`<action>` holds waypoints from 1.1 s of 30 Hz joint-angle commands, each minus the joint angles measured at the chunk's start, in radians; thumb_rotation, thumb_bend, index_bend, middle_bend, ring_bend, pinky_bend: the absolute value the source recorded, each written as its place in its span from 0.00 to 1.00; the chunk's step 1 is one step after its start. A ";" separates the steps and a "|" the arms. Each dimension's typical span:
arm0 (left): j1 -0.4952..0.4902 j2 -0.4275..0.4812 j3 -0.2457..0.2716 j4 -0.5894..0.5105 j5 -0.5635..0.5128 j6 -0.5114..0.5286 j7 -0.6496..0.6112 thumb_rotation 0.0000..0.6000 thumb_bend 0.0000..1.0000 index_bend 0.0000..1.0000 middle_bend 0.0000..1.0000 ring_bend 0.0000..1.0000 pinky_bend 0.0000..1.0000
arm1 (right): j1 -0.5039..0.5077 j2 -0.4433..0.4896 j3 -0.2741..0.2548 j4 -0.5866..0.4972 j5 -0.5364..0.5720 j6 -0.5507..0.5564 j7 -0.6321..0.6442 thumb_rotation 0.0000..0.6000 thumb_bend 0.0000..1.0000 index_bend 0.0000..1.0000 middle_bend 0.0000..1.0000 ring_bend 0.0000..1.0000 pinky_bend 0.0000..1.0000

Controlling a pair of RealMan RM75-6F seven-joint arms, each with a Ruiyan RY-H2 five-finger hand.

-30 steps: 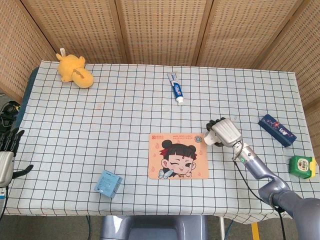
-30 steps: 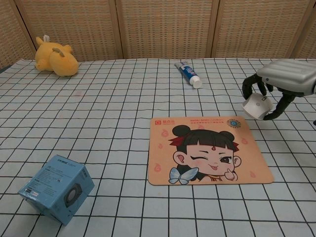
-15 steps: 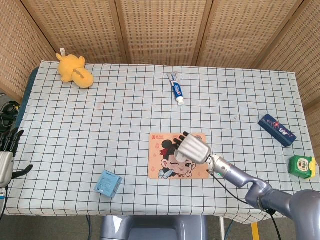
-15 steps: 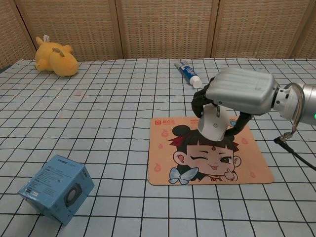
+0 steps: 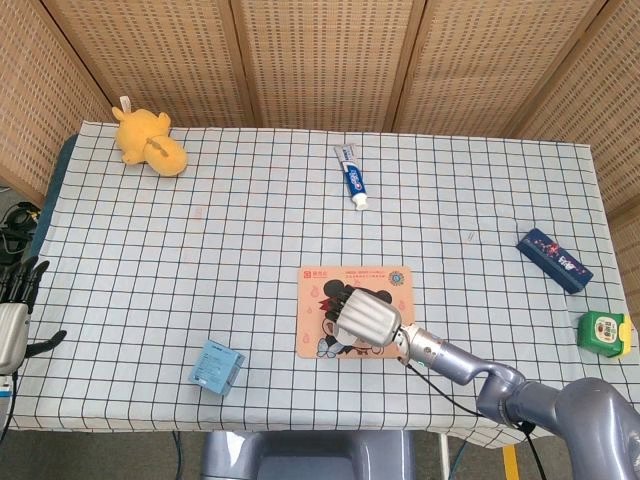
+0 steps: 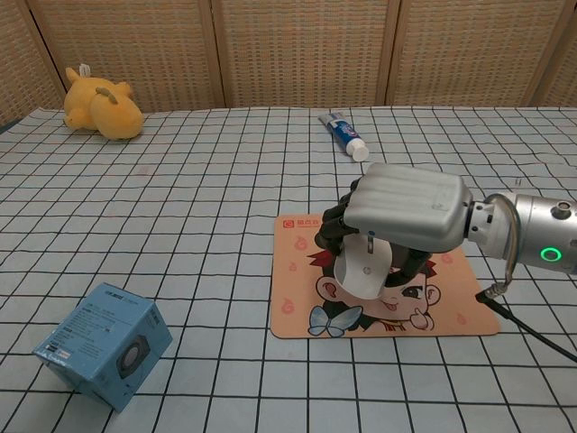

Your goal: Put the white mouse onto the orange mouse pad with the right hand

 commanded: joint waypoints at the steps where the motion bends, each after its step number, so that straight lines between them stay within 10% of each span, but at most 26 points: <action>1: -0.001 0.003 0.000 -0.002 -0.004 -0.005 0.002 1.00 0.00 0.00 0.00 0.00 0.00 | 0.003 -0.016 -0.003 0.021 -0.005 0.009 0.010 1.00 0.29 0.77 0.59 0.53 0.53; 26: -0.004 0.004 0.002 -0.008 -0.005 -0.009 0.005 1.00 0.00 0.00 0.00 0.00 0.00 | 0.030 -0.050 -0.076 0.229 -0.066 0.054 0.066 1.00 0.29 0.77 0.57 0.52 0.47; 33: -0.003 0.004 0.002 -0.009 -0.004 -0.008 0.003 1.00 0.00 0.00 0.00 0.00 0.00 | 0.027 -0.045 -0.089 0.233 -0.066 0.052 0.052 1.00 0.24 0.65 0.42 0.36 0.20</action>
